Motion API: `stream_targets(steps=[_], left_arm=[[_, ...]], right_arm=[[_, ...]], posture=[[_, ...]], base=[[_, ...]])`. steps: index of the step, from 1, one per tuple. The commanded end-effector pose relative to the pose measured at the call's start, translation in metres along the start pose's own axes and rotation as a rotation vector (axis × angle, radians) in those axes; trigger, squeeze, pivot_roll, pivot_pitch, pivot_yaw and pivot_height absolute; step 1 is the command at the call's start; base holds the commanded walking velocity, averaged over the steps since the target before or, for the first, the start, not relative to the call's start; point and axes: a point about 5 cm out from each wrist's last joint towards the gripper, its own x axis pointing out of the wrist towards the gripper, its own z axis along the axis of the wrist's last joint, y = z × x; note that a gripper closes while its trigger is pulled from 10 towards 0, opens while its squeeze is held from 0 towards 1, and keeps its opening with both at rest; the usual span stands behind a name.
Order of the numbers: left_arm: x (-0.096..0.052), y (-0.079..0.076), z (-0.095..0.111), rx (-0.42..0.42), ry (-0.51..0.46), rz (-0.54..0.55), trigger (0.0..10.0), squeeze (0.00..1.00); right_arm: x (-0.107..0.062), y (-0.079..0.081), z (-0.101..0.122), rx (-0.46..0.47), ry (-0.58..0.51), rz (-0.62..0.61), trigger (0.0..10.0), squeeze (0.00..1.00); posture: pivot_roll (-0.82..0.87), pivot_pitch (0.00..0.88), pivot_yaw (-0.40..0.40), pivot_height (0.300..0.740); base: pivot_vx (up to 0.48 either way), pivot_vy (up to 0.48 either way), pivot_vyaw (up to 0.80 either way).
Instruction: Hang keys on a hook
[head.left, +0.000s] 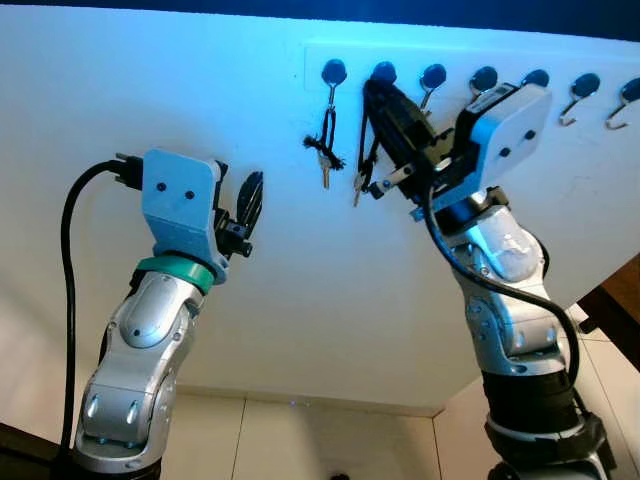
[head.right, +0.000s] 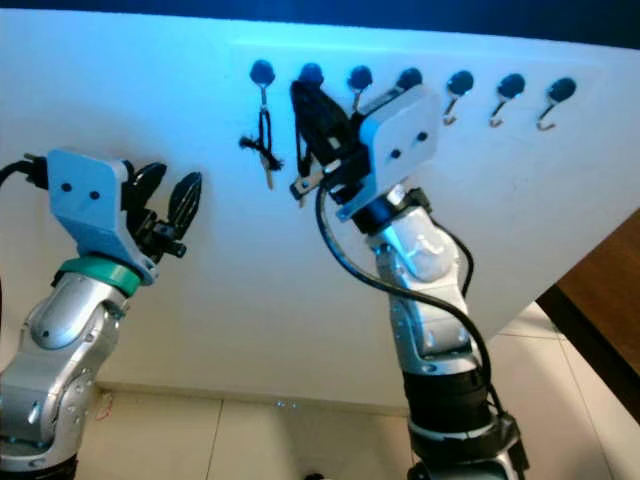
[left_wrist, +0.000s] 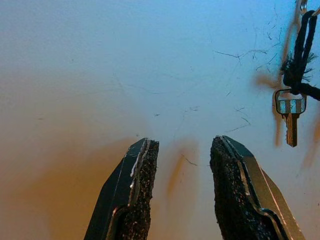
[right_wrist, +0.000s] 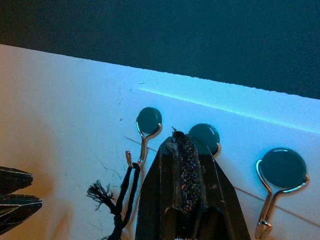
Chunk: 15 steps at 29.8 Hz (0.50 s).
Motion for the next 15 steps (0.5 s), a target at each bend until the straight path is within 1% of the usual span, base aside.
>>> stream_targets(steps=[1, 8, 15], left_arm=[[0.000, 0.000, 0.001, 0.006, -0.006, -0.001, 10.0, 0.00], [0.000, 0.000, 0.000, 0.008, -0.003, 0.000, 10.0, 0.00], [0.000, 0.001, -0.001, 0.011, 0.000, 0.000, 10.0, 0.00]], right_arm=[[-0.001, -0.003, -0.001, 0.002, 0.006, -0.012, 10.0, 0.00], [0.000, -0.006, 0.002, -0.014, -0.007, -0.023, 10.0, 0.00], [-0.002, -0.008, 0.010, -0.042, -0.025, -0.026, 10.0, 0.00]], posture=[[-0.05, 0.086, 0.076, 0.740], [-0.04, 0.085, 0.077, 0.740], [-0.05, 0.086, 0.082, 0.740]], base=[[0.000, 0.000, 0.00], [0.000, 0.000, 0.00], [0.000, 0.000, 0.00]])
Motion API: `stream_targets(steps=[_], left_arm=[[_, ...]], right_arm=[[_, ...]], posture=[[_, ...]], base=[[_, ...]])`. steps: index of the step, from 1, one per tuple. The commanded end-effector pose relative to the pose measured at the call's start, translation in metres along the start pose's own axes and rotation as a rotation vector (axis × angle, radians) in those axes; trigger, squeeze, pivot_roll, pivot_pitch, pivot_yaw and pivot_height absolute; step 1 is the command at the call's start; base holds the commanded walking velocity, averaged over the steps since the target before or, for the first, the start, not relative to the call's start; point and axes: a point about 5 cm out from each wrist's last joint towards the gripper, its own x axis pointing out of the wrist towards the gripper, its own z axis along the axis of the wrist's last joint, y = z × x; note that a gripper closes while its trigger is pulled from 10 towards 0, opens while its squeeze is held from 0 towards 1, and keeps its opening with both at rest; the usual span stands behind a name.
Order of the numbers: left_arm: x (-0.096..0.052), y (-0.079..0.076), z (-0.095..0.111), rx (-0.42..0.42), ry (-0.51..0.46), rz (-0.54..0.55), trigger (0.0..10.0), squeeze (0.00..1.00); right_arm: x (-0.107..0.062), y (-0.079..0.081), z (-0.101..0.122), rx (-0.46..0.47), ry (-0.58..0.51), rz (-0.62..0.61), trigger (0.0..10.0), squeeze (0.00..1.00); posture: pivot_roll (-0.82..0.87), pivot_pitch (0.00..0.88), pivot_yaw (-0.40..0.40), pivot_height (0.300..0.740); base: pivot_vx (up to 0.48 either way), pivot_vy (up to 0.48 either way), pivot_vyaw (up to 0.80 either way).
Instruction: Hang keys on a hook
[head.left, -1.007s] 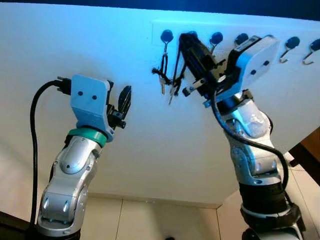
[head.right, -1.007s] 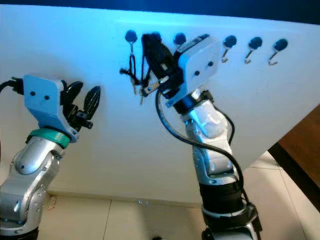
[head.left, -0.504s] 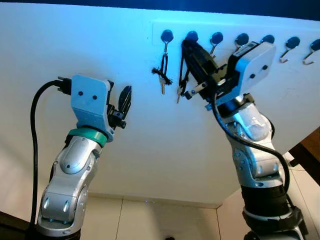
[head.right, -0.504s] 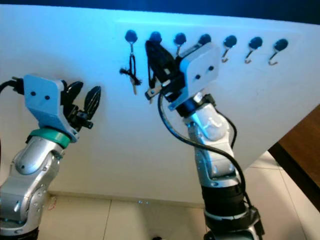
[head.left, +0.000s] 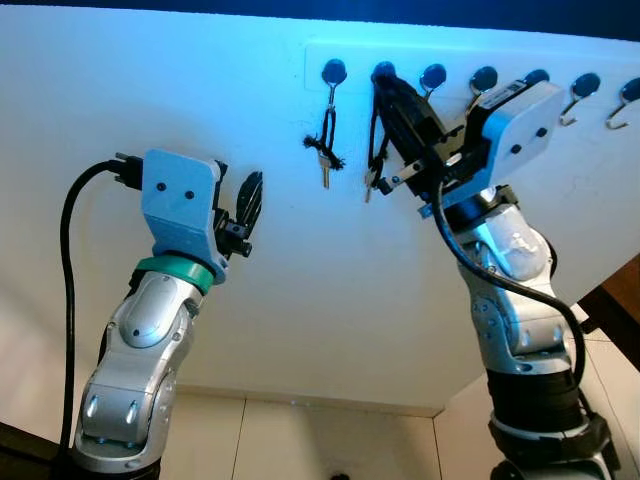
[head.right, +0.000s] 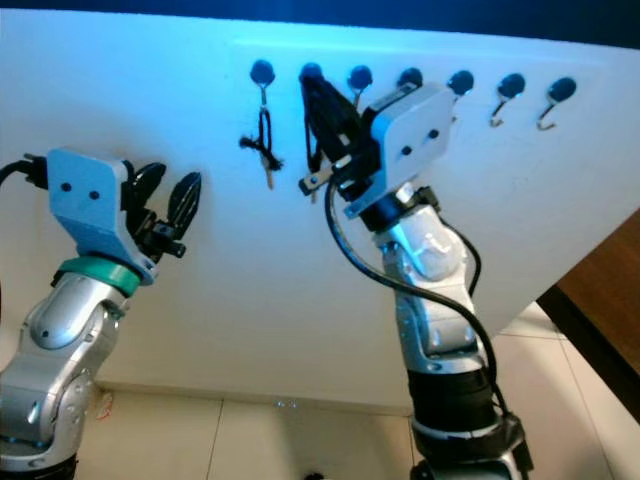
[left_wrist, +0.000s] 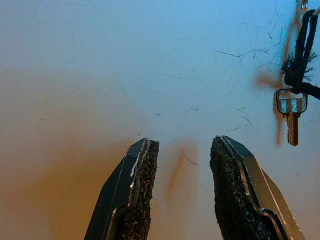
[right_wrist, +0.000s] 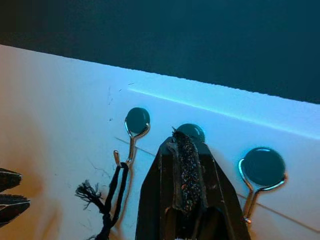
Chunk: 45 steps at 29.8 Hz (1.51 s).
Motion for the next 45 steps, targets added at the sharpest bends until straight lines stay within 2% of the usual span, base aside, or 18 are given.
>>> stream_targets(steps=[1, 9, 22, 25, 26, 27, 28, 31, 32, 33, 34, 42, 45], left_arm=[[0.000, 0.000, -0.001, 0.007, 0.000, -0.001, 10.0, 0.00], [0.000, 0.000, -0.001, 0.008, 0.004, -0.003, 10.0, 0.00], [0.000, 0.000, -0.003, 0.008, 0.009, -0.008, 10.0, 0.00], [0.000, -0.001, -0.004, 0.009, 0.011, -0.011, 10.0, 0.00], [0.000, -0.001, -0.004, 0.009, 0.012, -0.014, 10.0, 0.00], [0.000, -0.001, -0.004, 0.009, 0.012, -0.014, 10.0, 0.00], [0.001, 0.000, -0.004, 0.012, 0.011, -0.015, 10.0, 0.00], [0.001, 0.000, -0.004, 0.012, 0.011, -0.015, 10.0, 0.00], [0.000, 0.000, -0.004, 0.014, 0.011, -0.015, 10.0, 0.00], [0.000, 0.000, -0.004, 0.014, 0.011, -0.015, 10.0, 0.00], [0.000, 0.001, -0.004, 0.016, 0.010, -0.015, 10.0, 0.00], [0.000, 0.001, -0.003, 0.017, 0.010, -0.016, 10.0, 0.00], [0.000, 0.000, -0.004, 0.015, 0.014, -0.019, 10.0, 0.00]], right_arm=[[0.000, -0.003, 0.007, -0.022, -0.023, -0.004, 10.0, 0.00], [-0.008, -0.010, 0.009, -0.028, -0.009, -0.044, 10.0, 0.00], [-0.016, -0.010, 0.010, -0.011, 0.003, -0.046, 10.0, 0.00], [-0.020, -0.012, 0.005, -0.010, 0.031, -0.059, 10.0, 0.00], [-0.026, -0.012, -0.007, -0.002, 0.084, -0.067, 10.0, 0.00], [-0.026, -0.012, -0.007, -0.002, 0.084, -0.067, 10.0, 0.00], [-0.034, -0.011, -0.022, 0.008, 0.147, -0.070, 10.0, 0.00], [-0.034, -0.011, -0.022, 0.008, 0.147, -0.070, 10.0, 0.00], [-0.041, -0.005, -0.035, 0.020, 0.211, -0.047, 10.0, 0.00], [-0.041, -0.005, -0.035, 0.020, 0.211, -0.047, 10.0, 0.00], [-0.045, 0.000, -0.042, 0.035, 0.246, -0.022, 10.0, 1.00], [-0.048, 0.006, -0.047, 0.053, 0.276, 0.016, 10.0, 1.00], [-0.058, 0.012, -0.055, 0.082, 0.333, 0.035, 10.0, 1.00]], posture=[[-0.05, 0.086, 0.082, 0.740], [-0.05, 0.089, 0.083, 0.740], [-0.05, 0.090, 0.084, 0.740], [-0.05, 0.088, 0.088, 0.740], [-0.05, 0.078, 0.086, 0.740], [-0.05, 0.078, 0.086, 0.740], [-0.05, 0.073, 0.086, 0.740], [-0.05, 0.073, 0.086, 0.740], [-0.05, 0.071, 0.089, 0.740], [-0.05, 0.071, 0.089, 0.740], [-0.05, 0.072, 0.088, 0.740], [-0.05, 0.075, 0.089, 0.740], [-0.05, 0.083, 0.092, 0.740]], base=[[0.000, 0.000, 0.00], [0.000, 0.000, 0.00], [0.000, 0.000, 0.00], [0.000, 0.000, 0.00], [0.000, 0.000, 0.00], [0.000, 0.000, 0.00], [0.000, 0.000, 0.00], [0.000, 0.000, 0.00], [0.000, 0.000, 0.00], [0.000, 0.000, 0.00], [0.000, 0.000, 0.00], [0.000, 0.000, 0.00], [0.000, 0.000, 0.00]])
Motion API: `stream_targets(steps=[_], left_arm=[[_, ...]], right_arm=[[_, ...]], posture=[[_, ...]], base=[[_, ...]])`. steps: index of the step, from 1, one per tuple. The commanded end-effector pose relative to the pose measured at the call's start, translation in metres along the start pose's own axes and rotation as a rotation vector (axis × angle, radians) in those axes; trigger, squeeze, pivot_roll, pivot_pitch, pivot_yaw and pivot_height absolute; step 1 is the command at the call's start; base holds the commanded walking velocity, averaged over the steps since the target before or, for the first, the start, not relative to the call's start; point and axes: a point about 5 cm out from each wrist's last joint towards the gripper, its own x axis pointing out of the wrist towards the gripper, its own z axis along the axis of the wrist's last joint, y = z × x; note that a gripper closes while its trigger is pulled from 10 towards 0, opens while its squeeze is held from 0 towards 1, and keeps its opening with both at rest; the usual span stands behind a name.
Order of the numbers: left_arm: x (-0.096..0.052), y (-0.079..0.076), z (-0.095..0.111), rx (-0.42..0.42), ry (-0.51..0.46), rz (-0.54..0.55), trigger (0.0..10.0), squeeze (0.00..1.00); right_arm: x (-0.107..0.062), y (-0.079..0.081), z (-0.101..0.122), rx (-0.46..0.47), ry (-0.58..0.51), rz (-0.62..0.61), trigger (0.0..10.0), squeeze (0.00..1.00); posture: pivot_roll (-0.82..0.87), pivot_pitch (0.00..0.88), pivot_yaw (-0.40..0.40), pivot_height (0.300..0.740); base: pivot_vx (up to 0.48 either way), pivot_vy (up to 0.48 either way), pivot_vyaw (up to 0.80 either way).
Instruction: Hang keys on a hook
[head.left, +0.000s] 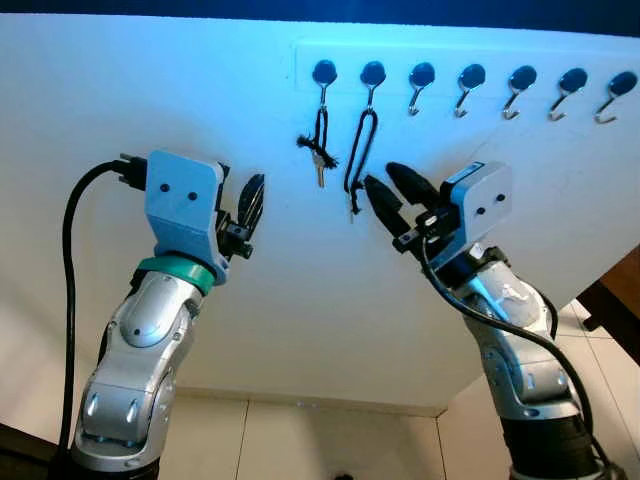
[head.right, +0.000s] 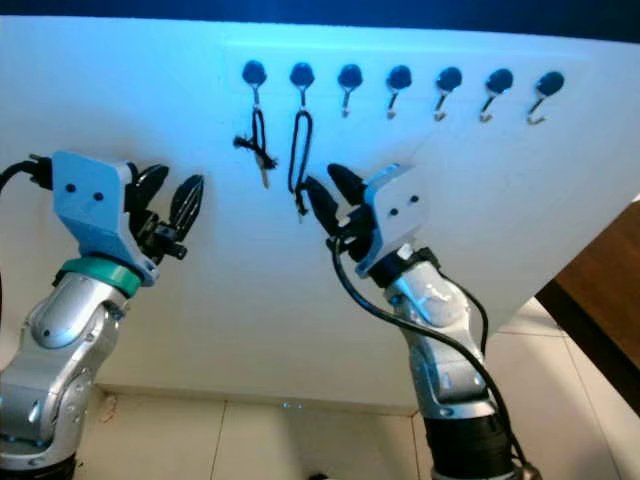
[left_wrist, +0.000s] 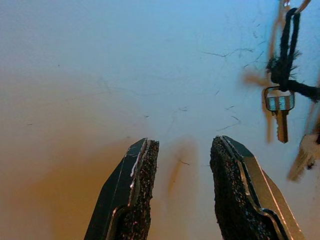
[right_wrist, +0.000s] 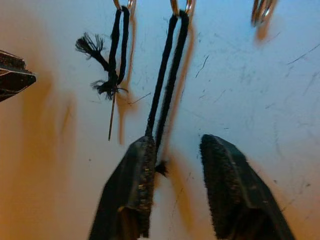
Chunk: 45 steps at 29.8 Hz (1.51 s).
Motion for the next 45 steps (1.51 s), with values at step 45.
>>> stream_targets(steps=[45], left_arm=[[-0.020, 0.017, -0.063, 0.076, 0.200, 0.124, 10.0, 0.00]], right_arm=[[-0.015, 0.048, -0.030, 0.197, 0.064, -0.045, 10.0, 0.00]], posture=[[-0.08, 0.069, 0.097, 0.740]], base=[[0.000, 0.000, 0.00]])
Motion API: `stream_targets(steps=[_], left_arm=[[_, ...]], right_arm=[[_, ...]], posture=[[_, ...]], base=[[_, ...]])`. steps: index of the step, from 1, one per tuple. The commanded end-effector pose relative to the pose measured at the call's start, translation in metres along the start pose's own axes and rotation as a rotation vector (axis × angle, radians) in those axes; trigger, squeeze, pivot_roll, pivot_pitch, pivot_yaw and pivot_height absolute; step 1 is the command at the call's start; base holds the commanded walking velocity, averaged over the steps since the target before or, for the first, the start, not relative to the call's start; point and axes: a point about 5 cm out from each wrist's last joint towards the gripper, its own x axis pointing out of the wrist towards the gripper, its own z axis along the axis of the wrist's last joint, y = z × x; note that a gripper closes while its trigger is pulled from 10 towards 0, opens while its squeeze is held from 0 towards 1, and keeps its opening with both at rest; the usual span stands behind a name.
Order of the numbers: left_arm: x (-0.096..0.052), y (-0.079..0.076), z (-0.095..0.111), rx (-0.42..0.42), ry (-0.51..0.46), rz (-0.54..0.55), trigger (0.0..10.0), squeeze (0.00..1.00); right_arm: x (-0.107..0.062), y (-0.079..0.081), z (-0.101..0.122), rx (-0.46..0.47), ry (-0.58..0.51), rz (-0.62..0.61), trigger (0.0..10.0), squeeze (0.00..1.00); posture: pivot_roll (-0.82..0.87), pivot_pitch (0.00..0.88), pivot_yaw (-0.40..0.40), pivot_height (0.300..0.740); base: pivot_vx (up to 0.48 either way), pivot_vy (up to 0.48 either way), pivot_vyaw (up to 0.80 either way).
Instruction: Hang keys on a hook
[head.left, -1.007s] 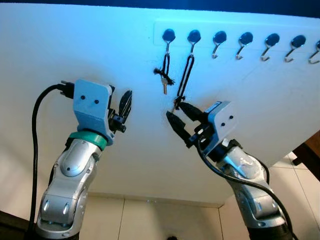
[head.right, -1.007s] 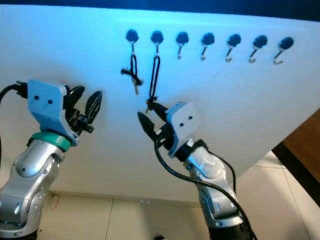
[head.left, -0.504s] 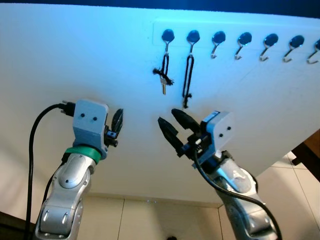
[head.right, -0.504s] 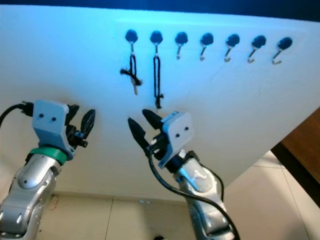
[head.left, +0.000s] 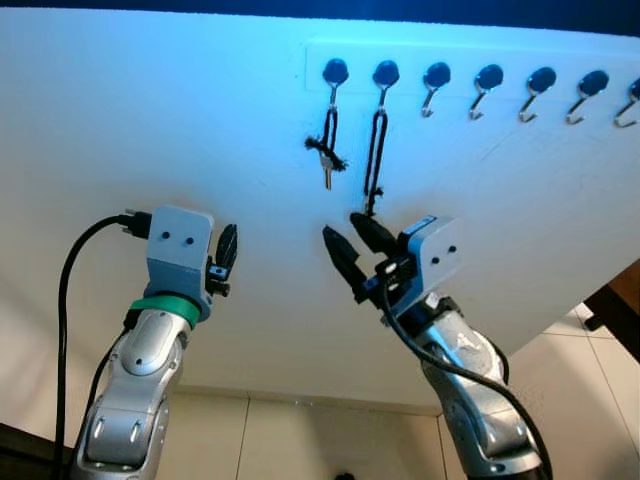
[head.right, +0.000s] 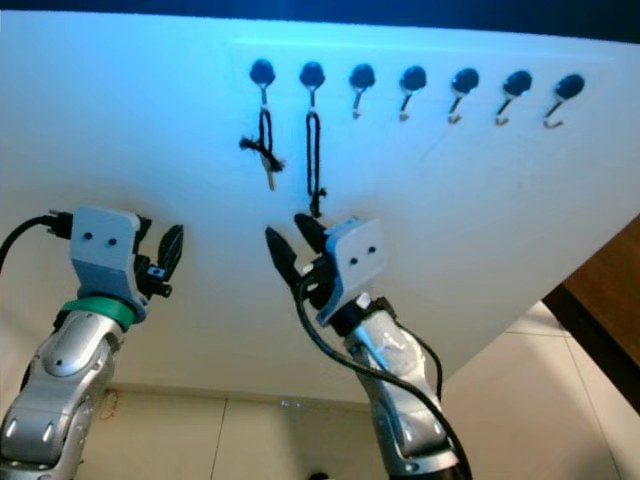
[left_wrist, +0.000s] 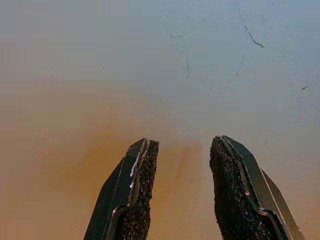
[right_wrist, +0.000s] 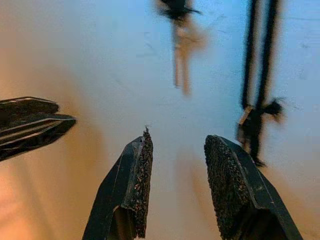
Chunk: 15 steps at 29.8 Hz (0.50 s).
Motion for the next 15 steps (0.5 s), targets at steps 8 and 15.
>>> stream_targets(steps=[8, 15], left_arm=[[0.0022, 0.0036, -0.0070, -0.007, 0.016, 0.024, 10.0, 0.00], [0.0007, 0.0050, -0.0053, -0.012, 0.007, 0.032, 10.0, 0.00]], right_arm=[[0.0034, -0.0045, -0.0029, -0.007, -0.004, -0.042, 10.0, 0.00], [0.0029, -0.0074, -0.0014, -0.011, -0.005, -0.059, 10.0, 0.00]], posture=[[-0.08, 0.079, 0.102, 0.740], [-0.08, 0.116, 0.090, 0.740]], base=[[0.000, 0.000, 0.00], [-0.103, 0.000, 0.00]])
